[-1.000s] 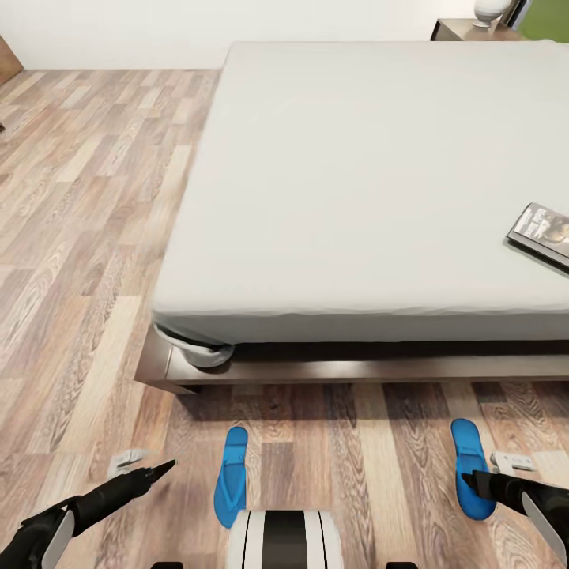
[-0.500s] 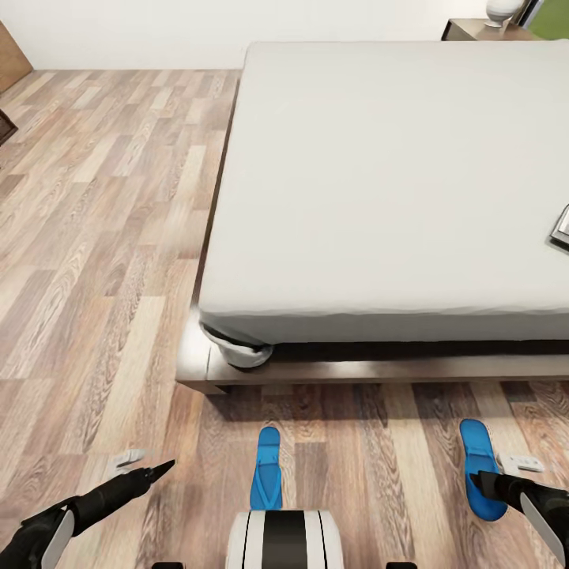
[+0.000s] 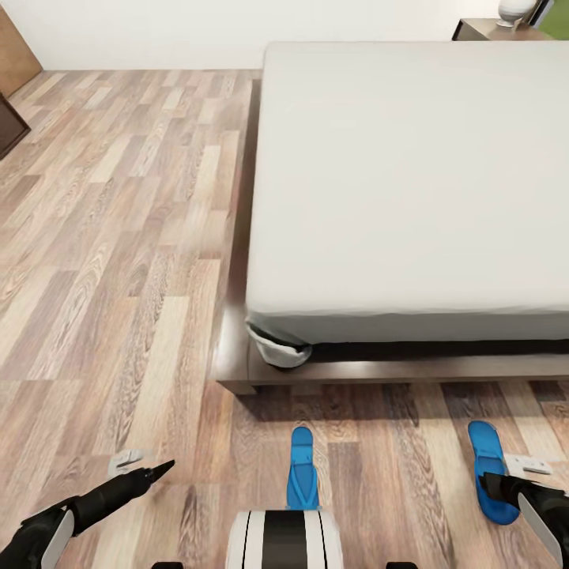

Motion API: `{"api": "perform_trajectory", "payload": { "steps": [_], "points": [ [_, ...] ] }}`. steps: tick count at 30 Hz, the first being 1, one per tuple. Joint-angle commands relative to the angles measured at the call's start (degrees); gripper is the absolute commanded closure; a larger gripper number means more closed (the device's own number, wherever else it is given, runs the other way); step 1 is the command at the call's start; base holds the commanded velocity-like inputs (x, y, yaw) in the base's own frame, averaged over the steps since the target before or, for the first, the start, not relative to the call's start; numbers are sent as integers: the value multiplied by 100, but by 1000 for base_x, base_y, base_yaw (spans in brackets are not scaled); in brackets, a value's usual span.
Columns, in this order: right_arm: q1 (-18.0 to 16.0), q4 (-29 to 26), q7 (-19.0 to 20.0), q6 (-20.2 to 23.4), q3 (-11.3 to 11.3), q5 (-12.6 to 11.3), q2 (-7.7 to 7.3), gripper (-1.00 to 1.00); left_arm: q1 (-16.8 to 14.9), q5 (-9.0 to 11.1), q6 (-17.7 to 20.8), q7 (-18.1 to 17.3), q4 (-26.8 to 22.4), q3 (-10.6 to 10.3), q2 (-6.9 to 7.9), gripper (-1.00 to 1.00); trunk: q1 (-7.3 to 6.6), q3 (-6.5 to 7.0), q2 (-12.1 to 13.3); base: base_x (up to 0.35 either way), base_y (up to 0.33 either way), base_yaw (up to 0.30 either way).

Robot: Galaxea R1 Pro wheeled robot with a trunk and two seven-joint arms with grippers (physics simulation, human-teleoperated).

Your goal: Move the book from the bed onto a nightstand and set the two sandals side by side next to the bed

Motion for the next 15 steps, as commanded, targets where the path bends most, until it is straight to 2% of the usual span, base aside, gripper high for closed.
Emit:
{"api": "perform_trajectory", "payload": {
  "steps": [1, 15],
  "points": [
    [2, -14, -2, 35, -12, -35, -1, 100, -3, 42, 55, -15, 5, 6, -1, -100, -1, -3, -1, 0, 285, 0],
    [2, -14, -2, 35, -14, -31, -1, 100, -3, 42, 55, -21, 5, 6, -1, -100, -1, -3, -1, 0, 285, 0]
  ]
}}
